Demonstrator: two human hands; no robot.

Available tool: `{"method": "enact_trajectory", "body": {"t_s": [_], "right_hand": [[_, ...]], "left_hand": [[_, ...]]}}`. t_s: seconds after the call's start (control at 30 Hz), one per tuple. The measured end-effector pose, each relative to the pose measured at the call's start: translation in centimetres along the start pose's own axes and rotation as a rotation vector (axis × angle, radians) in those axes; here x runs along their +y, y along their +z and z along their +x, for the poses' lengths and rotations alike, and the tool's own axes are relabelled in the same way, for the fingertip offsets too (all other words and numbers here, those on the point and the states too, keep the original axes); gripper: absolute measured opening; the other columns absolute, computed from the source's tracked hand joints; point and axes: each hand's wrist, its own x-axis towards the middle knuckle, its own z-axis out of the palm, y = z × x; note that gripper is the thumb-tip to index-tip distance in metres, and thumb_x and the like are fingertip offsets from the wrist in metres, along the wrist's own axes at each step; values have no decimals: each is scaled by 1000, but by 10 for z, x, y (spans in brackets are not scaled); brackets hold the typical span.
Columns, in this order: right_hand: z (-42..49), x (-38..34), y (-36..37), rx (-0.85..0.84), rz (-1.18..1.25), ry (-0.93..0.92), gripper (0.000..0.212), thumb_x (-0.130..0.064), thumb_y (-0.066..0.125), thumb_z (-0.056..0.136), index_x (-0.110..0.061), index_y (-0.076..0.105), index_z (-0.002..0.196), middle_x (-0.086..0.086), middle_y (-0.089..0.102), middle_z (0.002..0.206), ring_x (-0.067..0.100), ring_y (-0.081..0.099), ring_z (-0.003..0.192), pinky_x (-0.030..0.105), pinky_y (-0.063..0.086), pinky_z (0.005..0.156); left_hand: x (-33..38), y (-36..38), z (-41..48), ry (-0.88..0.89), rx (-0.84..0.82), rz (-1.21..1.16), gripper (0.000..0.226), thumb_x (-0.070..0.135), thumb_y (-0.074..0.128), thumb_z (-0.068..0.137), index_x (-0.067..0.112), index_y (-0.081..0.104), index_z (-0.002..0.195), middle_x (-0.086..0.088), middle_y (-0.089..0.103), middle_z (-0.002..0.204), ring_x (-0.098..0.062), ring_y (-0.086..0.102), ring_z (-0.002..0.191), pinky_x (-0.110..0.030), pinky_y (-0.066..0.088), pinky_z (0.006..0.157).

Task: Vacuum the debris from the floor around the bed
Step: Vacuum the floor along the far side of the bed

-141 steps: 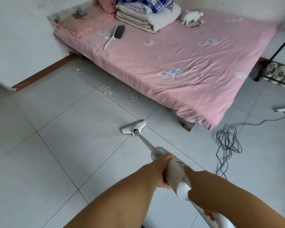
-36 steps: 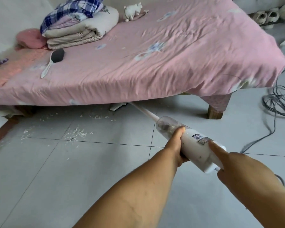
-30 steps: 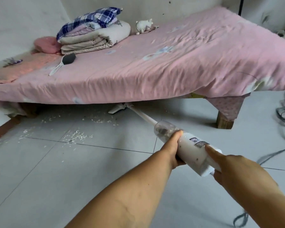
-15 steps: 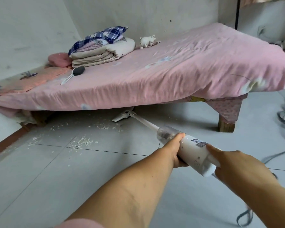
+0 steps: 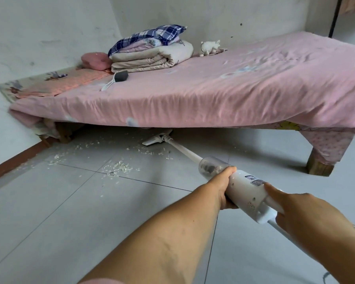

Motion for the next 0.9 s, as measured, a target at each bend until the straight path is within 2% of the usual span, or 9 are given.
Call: {"method": "enact_trajectory", "body": {"t_s": [0.17, 0.27, 0.33, 0.5, 0.67, 0.83, 0.9], "right_hand": [[24, -46, 2, -14, -46, -23, 68, -30, 43, 88, -50, 10, 144, -4, 45, 88, 18, 49, 73, 23, 31, 46], [32, -68, 2, -20, -70, -45, 66, -26, 44, 88, -47, 14, 143, -2, 45, 87, 20, 48, 73, 25, 30, 46], [36, -80, 2, -24, -74, -65, 64, -23, 45, 87, -43, 18, 142, -2, 45, 84, 20, 49, 72, 26, 33, 49], [42, -101, 3, -9, -83, -118, 63, -18, 45, 86, -42, 23, 140, -2, 45, 80, 20, 49, 70, 26, 32, 48], [47, -114, 2, -16, -73, -154, 62, -17, 47, 86, -39, 26, 139, -2, 46, 80, 22, 49, 71, 26, 33, 50], [51, -123, 4, -26, -70, -169, 61, -16, 48, 86, -35, 26, 140, 1, 57, 93, 24, 48, 75, 29, 39, 59], [54, -126, 3, -30, -72, -167, 62, -16, 49, 86, -35, 26, 140, 1, 54, 91, 23, 47, 75, 28, 38, 59]], "left_hand": [[21, -46, 2, 25, -5, -49, 52, 55, 76, 77, 17, 61, 108, -11, 72, 97, -26, 71, 85, -37, 60, 57], [29, -66, 1, 34, 5, -82, 56, 55, 75, 79, 17, 60, 117, -10, 72, 96, -26, 70, 82, -35, 59, 53], [32, -76, 0, 39, 13, -106, 58, 55, 76, 79, 17, 60, 120, -10, 71, 102, -26, 70, 88, -36, 58, 56], [36, -97, -6, 46, 39, -170, 56, 55, 76, 79, 19, 61, 118, -8, 73, 102, -26, 70, 90, -34, 58, 57], [39, -110, -9, 66, 66, -212, 49, 53, 76, 79, 19, 62, 110, -7, 73, 102, -26, 70, 96, -37, 59, 67], [39, -115, -9, 103, 86, -209, 49, 54, 75, 79, 19, 63, 112, -7, 74, 104, -27, 71, 98, -42, 59, 81], [42, -117, -9, 121, 86, -206, 50, 55, 73, 80, 20, 63, 114, -7, 74, 105, -27, 71, 98, -43, 59, 85]]}}
